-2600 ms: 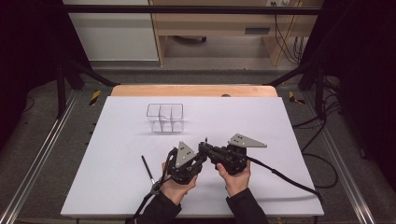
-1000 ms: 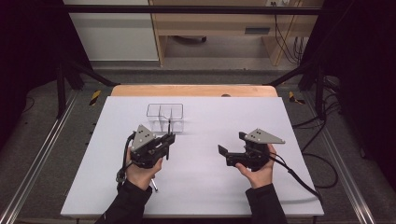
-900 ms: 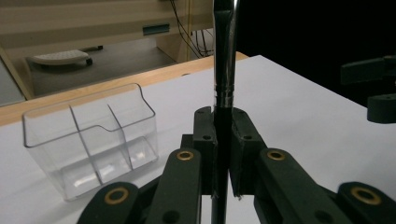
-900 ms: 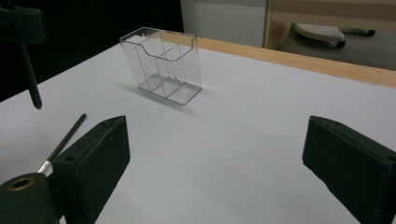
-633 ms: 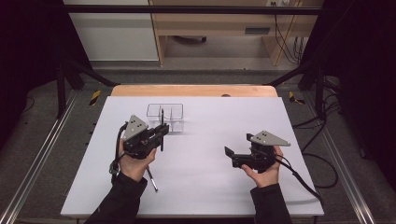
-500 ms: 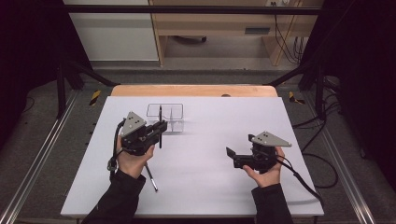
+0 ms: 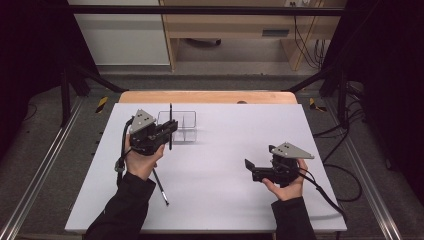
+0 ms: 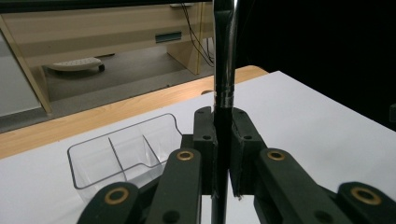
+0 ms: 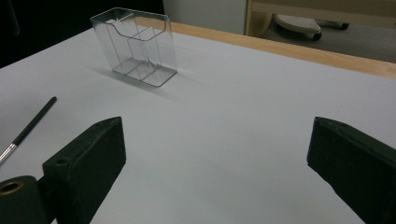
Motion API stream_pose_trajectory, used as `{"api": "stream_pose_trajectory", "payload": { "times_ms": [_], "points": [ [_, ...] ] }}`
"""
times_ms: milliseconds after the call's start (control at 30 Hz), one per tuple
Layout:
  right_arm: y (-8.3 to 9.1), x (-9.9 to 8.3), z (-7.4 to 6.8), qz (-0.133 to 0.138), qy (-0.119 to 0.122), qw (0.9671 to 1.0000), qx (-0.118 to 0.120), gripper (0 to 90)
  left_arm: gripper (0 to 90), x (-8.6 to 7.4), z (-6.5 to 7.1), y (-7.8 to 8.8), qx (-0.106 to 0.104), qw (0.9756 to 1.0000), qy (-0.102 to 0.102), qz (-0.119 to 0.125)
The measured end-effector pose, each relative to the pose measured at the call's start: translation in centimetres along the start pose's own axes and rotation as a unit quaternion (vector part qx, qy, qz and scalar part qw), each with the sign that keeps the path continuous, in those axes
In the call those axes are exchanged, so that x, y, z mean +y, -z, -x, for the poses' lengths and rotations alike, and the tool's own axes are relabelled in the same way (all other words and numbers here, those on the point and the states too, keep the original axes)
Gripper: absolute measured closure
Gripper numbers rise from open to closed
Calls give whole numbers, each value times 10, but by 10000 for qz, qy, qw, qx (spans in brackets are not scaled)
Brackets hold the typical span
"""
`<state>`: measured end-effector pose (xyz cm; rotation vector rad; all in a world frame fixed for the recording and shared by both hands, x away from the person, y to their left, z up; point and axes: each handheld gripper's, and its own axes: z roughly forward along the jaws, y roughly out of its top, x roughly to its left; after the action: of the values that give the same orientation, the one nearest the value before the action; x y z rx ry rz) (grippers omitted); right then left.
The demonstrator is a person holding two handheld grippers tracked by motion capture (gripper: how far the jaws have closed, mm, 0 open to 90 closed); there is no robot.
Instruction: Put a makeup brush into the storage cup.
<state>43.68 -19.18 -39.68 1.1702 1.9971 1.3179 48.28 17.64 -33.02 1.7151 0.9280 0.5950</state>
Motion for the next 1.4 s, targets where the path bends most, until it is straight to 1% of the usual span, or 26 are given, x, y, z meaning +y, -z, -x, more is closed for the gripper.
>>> {"api": "stream_pose_trajectory", "payload": {
  "times_ms": [167, 500, 633, 967, 1233, 1267, 1333, 1400],
  "points": [
    [3, 0, 2, 42, -26, 10000, -22, 51, 822, 6, -3, -5, 29, 10000, 19, 2],
    [6, 0, 5, 73, -45, 9999, -87, 48, 822, 18, -10, -15, 110, 9999, -56, 47],
    [6, -1, 6, 73, -62, 9999, -104, 47, 822, 21, -14, -19, 125, 9999, -18, 53],
    [7, -1, 8, 82, -85, 9998, -127, 48, 822, 25, -23, -32, 226, 9997, 39, 74],
    [6, -2, 9, 67, -97, 9998, -151, 49, 822, 26, -33, -44, 254, 9996, 99, 69],
    [7, -2, 9, 80, -99, 9998, -161, 50, 822, 26, -34, -45, 265, 9996, 92, 35],
    [7, -2, 10, 84, -103, 9998, -164, 49, 822, 26, -37, -49, 269, 9995, 148, 23],
    [7, -2, 10, 88, -106, 9998, -165, 49, 822, 27, -39, -53, 294, 9995, 121, -4]
  ]
}}
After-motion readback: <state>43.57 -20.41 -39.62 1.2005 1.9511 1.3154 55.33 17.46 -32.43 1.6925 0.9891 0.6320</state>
